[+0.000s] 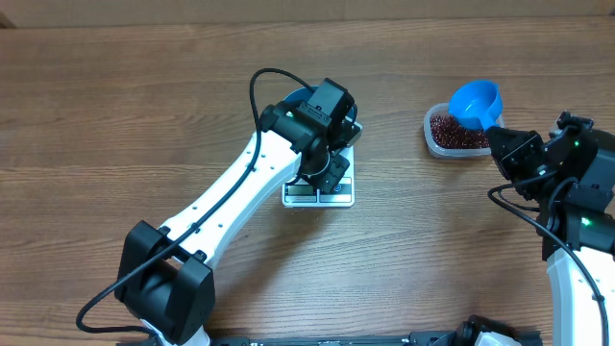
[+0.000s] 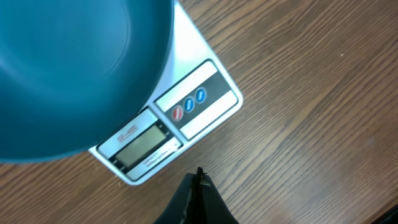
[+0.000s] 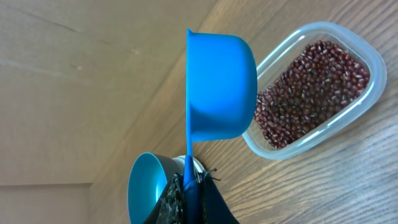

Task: Scoop item into bowl and weigh 150g on scale

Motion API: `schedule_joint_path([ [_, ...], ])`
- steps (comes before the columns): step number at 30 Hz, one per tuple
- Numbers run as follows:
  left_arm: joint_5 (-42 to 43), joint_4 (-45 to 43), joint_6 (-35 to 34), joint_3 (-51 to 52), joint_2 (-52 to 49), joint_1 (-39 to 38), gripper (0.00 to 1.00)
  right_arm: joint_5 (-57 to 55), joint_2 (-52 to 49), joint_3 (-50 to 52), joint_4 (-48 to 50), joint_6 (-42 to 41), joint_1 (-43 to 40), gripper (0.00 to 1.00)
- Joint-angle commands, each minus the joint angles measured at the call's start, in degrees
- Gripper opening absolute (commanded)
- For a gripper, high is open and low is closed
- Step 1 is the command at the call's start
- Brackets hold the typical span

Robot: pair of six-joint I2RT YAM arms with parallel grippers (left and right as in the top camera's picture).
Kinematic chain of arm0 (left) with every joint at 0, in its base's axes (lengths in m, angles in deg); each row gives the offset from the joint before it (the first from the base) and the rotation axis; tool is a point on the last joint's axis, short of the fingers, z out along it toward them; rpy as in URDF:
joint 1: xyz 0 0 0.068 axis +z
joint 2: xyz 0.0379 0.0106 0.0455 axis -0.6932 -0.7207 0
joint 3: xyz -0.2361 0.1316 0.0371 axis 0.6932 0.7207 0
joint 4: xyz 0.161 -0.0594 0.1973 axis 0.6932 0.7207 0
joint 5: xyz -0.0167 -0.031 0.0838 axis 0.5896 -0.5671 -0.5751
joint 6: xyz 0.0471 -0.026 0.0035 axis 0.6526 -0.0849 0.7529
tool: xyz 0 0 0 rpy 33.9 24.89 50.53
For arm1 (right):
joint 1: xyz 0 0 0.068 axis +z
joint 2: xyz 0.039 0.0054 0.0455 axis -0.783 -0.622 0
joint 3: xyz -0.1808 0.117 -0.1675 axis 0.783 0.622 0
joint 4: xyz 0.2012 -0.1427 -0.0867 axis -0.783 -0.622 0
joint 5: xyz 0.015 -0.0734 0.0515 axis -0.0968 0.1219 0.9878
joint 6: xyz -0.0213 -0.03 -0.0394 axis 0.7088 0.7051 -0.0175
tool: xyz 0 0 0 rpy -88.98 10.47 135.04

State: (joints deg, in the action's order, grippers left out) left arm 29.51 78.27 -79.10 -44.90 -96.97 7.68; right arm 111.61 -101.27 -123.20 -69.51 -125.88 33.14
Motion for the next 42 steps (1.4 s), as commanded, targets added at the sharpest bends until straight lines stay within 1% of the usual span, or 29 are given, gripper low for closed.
schedule_joint_path([
  [1,-0.46,-0.85,1.51,1.79,0.13,-0.59,0.04,-0.46,0.66,-1.90,1.36,0.92,-0.33,0.04],
  [4,-2.05,-0.74,1.16,3.19,0.13,-0.57,0.04,-0.94,0.66,-1.90,1.97,0.90,-0.33,0.04],
  [8,-2.16,-0.94,1.07,4.63,0.13,-0.59,0.04,-1.97,0.66,-1.90,2.21,0.90,-0.35,0.04],
  [14,-2.01,-3.06,3.93,5.38,0.11,-0.61,0.04,-2.82,0.63,-1.90,2.23,0.92,-0.35,0.04],
  [21,-2.14,-3.54,4.07,7.69,0.11,-0.70,0.04,-2.82,0.66,-1.90,2.32,0.90,-0.35,0.04],
  [31,-1.99,-11.52,4.87,10.58,0.11,-1.07,0.04,-3.21,0.63,-1.90,2.80,0.92,-0.33,0.04],
  [35,-1.99,-15.91,5.18,13.57,0.11,-1.07,0.04,-3.54,0.63,-1.90,2.80,0.92,-0.33,0.04],
  [42,-1.99,-20.61,5.38,16.50,0.11,-1.11,0.05,-3.65,0.63,-1.90,2.89,0.92,-0.33,0.04],
])
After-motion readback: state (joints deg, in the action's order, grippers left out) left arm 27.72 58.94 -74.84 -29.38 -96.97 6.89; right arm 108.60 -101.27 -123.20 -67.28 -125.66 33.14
